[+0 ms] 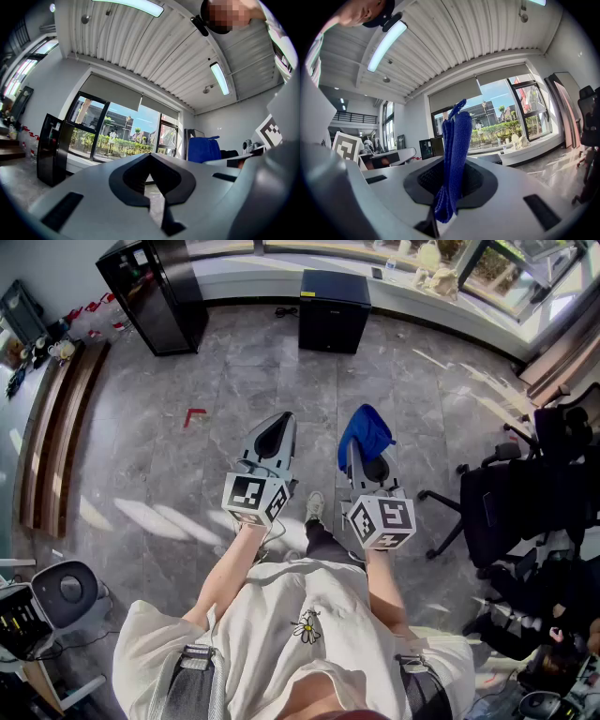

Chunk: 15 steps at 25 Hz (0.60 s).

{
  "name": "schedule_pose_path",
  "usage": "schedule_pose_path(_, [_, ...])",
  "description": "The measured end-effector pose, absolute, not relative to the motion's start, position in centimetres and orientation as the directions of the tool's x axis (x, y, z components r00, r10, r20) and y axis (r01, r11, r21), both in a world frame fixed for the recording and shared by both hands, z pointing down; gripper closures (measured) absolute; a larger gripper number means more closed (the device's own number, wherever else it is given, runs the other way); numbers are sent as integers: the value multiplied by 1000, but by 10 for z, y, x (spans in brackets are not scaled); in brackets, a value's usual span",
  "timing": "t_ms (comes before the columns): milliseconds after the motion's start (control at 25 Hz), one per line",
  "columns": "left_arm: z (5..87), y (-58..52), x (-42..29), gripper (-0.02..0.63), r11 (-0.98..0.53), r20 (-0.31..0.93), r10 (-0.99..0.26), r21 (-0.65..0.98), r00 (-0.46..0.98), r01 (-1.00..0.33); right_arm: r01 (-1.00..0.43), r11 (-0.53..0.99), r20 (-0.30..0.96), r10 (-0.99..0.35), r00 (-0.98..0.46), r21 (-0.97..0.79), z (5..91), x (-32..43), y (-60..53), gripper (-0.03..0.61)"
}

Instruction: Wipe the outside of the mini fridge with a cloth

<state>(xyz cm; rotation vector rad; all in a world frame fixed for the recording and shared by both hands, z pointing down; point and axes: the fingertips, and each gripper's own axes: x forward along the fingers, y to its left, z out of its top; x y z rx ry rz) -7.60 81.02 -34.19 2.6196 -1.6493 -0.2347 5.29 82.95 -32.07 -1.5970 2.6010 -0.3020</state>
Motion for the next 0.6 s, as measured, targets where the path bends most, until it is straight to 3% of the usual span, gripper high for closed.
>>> schedule_pose_path(600, [-350,597,-50,609,-385,-86,-922,99,377,-918,-874,440,88,-881,-464,-204,-318,94,608,506])
